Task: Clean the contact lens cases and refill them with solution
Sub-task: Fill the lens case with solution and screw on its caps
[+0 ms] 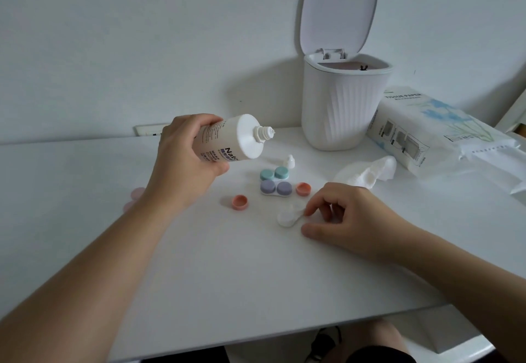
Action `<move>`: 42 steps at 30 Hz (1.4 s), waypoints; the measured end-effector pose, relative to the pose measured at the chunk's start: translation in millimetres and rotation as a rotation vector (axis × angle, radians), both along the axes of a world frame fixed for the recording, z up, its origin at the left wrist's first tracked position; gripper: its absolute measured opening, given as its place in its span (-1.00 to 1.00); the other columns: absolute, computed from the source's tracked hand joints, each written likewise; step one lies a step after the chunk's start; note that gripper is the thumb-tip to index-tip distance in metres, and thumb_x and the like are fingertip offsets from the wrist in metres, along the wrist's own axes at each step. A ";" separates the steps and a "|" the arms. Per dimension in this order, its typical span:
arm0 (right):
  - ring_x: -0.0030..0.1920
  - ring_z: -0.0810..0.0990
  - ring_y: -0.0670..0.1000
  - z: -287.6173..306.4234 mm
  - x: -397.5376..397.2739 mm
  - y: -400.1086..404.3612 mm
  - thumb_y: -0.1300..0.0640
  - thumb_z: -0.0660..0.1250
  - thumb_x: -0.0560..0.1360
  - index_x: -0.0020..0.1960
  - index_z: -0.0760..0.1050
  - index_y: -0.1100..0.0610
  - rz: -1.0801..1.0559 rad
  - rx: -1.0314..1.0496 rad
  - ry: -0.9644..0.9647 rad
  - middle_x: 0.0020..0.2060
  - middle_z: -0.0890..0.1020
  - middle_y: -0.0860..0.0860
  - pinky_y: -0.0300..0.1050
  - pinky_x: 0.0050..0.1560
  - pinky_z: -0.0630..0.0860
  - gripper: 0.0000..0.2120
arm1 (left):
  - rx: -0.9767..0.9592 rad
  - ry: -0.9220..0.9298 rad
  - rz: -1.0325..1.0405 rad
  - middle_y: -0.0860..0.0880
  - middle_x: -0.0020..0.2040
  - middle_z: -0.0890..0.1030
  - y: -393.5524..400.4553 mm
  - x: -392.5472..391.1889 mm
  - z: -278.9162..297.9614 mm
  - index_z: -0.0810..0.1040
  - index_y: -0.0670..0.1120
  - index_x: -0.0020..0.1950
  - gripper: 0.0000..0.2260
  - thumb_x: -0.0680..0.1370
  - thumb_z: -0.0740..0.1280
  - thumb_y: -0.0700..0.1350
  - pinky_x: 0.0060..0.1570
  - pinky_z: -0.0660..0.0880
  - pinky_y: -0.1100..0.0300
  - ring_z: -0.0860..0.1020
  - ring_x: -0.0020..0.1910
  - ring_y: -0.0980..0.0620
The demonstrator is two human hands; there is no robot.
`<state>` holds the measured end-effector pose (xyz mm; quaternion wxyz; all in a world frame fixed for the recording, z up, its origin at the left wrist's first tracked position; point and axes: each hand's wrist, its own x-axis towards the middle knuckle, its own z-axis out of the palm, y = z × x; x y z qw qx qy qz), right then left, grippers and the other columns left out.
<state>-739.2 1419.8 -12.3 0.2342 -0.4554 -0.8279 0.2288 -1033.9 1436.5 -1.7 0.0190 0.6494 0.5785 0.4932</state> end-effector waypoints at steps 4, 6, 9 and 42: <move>-0.17 0.50 -0.42 0.9 -4.7 3.1 -0.09 0.57 0.35 -0.08 0.63 -0.08 0.038 0.011 -0.020 -0.29 0.50 -0.06 -0.43 -0.18 0.35 -0.79 | -0.003 -0.001 0.007 0.21 0.15 0.44 -0.1 -0.5 0.8 0.50 0.19 0.24 -0.34 0.27 0.60 -0.27 0.11 0.25 0.46 0.38 0.20 0.15; -0.15 0.49 -0.46 1.0 -7.7 3.8 -0.12 0.57 0.33 -0.07 0.63 -0.09 0.058 0.021 -0.016 -0.31 0.47 -0.08 -0.44 -0.16 0.37 -0.76 | -0.006 0.001 0.004 0.20 0.15 0.45 0.4 0.1 0.4 0.50 0.19 0.24 -0.34 0.27 0.60 -0.27 0.12 0.26 0.44 0.37 0.20 0.15; -0.21 0.52 -0.15 1.1 -13.5 4.0 -0.25 0.50 0.27 -0.05 0.61 -0.13 0.042 0.039 -0.044 -0.31 0.44 -0.12 -0.21 -0.13 0.48 -0.67 | -0.016 0.012 -0.005 0.20 0.15 0.45 0.7 1.2 -0.9 0.51 0.19 0.24 -0.35 0.27 0.60 -0.27 0.11 0.26 0.44 0.37 0.20 0.13; -0.34 0.45 -0.20 2.1 -21.0 11.6 0.04 0.54 0.41 -0.07 0.70 -0.06 -0.008 0.024 0.147 -0.28 0.59 -0.11 -0.42 -0.28 0.35 -0.89 | 0.027 0.093 -0.070 0.09 0.23 0.51 5.0 -3.4 -4.4 0.56 0.01 0.29 -0.33 0.25 0.62 -0.35 0.22 0.31 0.38 0.43 0.29 0.01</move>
